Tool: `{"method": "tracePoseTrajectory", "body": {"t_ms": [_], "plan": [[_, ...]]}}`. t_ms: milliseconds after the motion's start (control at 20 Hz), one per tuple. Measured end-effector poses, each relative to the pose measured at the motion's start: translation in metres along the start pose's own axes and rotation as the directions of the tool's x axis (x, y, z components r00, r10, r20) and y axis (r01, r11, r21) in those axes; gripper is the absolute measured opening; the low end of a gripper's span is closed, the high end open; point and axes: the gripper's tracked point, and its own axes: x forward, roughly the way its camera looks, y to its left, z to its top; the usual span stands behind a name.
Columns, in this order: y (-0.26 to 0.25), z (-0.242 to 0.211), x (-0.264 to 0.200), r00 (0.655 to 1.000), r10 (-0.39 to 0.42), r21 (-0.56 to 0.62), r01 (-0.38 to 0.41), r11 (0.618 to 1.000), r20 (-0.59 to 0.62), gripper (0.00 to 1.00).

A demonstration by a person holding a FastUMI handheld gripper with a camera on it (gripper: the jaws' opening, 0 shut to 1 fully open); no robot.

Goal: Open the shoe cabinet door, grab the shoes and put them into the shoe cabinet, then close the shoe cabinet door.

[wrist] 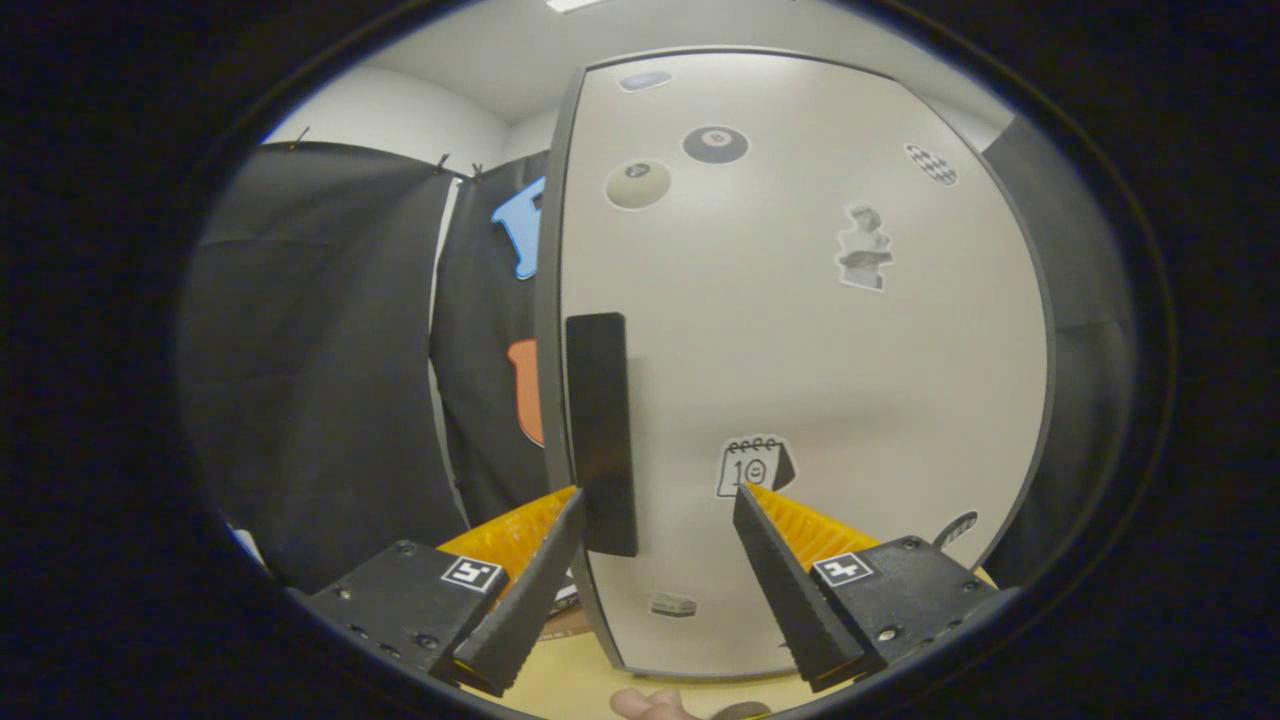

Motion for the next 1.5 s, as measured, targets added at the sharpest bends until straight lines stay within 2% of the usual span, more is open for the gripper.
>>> {"method": "tracePoseTrajectory", "body": {"t_ms": [200,300,350,400,450,500,650,1050,1100,1150,1200,1250,1300,1350,1450,1500], "plan": [[0.013,-0.011,0.025,0.998,-0.039,-0.054,0.037,0.998,-0.039,0.99],[0.013,-0.002,0.035,0.997,-0.073,-0.014,0.073,0.997,-0.026,0.99],[0.021,0.000,0.028,0.999,-0.051,0.007,0.051,0.999,-0.019,0.94],[0.014,0.001,0.031,0.995,-0.104,0.006,0.104,0.995,-0.005,0.86],[0.002,0.001,0.030,0.987,-0.160,-0.002,0.160,0.987,-0.011,0.69],[0.003,-0.001,0.028,0.984,-0.178,0.006,0.178,0.984,-0.005,0.61],[0.004,-0.005,0.024,0.988,-0.154,-0.029,0.153,0.988,-0.020,0.36],[0.009,-0.030,-0.026,0.997,-0.028,-0.044,0.025,0.999,-0.066,0.36],[0.002,-0.045,-0.033,0.992,-0.036,-0.054,0.029,0.998,-0.120,0.36],[0.003,-0.055,-0.045,0.986,-0.012,-0.026,0.008,1.000,-0.164,0.28],[0.008,-0.060,-0.051,0.988,0.019,0.006,-0.018,1.000,-0.151,0.20],[0.000,-0.049,-0.053,0.996,-0.009,-0.031,0.007,0.999,-0.086,0.17],[-0.016,-0.042,-0.061,0.997,-0.067,-0.076,0.063,0.995,-0.047,0.18],[-0.018,-0.037,-0.065,0.997,-0.074,-0.082,0.072,0.994,-0.023,0.21],[-0.008,-0.036,-0.058,0.999,-0.035,-0.064,0.033,0.997,-0.029,0.19],[-0.013,-0.036,-0.054,0.998,-0.047,-0.065,0.044,0.997,-0.034,0.19]]}}
